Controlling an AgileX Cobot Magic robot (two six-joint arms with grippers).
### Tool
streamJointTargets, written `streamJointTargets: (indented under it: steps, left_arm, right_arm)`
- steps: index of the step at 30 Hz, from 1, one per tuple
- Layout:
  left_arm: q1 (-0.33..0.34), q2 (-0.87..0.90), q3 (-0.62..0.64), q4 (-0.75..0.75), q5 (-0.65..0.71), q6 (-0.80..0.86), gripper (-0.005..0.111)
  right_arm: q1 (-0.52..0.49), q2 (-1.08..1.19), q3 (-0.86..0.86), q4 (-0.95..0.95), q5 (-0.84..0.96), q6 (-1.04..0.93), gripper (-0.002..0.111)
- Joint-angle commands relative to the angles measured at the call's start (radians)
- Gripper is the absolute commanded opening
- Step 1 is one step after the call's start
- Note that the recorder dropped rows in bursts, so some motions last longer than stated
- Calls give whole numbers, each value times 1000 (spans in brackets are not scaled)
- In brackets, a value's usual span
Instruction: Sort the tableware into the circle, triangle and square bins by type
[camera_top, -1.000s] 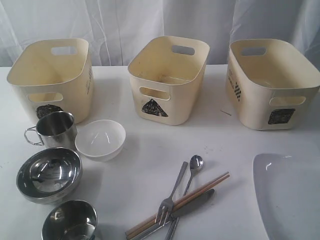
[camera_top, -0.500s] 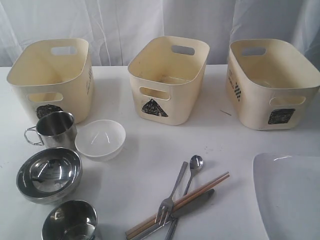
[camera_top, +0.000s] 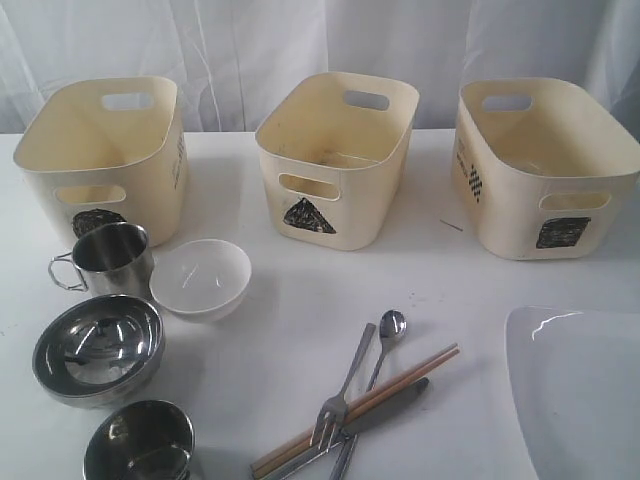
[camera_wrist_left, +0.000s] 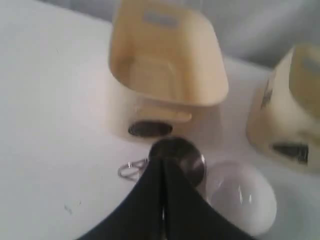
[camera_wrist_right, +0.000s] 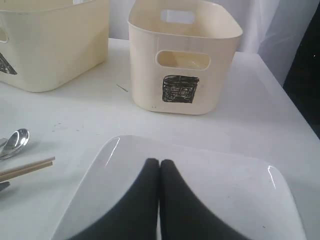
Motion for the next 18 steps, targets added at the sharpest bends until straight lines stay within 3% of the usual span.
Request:
streamJointTargets:
  steps: [1, 3, 6, 10, 13, 16, 18]
  left_arm:
    - [-8, 177, -155, 20, 332, 247, 0]
    - [-39, 192, -166, 15, 404, 281, 0]
    - [-137, 189, -133, -21, 439, 282, 0]
    - [-361, 201, 30, -267, 275, 479, 0]
    - [-534, 224, 153, -329, 142, 630, 0]
    - [-624, 224, 189, -271, 51, 680, 0]
    - [-641, 224, 186, -257, 29, 693, 0]
  right_arm:
    - [-1, -5, 5, -2, -3, 6, 0]
    - [-1, -5, 5, -2, -3, 6, 0]
    - [-1, -5, 5, -2, -3, 6, 0]
    - [-1, -5, 5, -2, -3, 6, 0]
    - [-1, -5, 5, -2, -3, 6, 0]
    - [-1, -5, 5, -2, -3, 6, 0]
    - [-1, -5, 5, -2, -3, 6, 0]
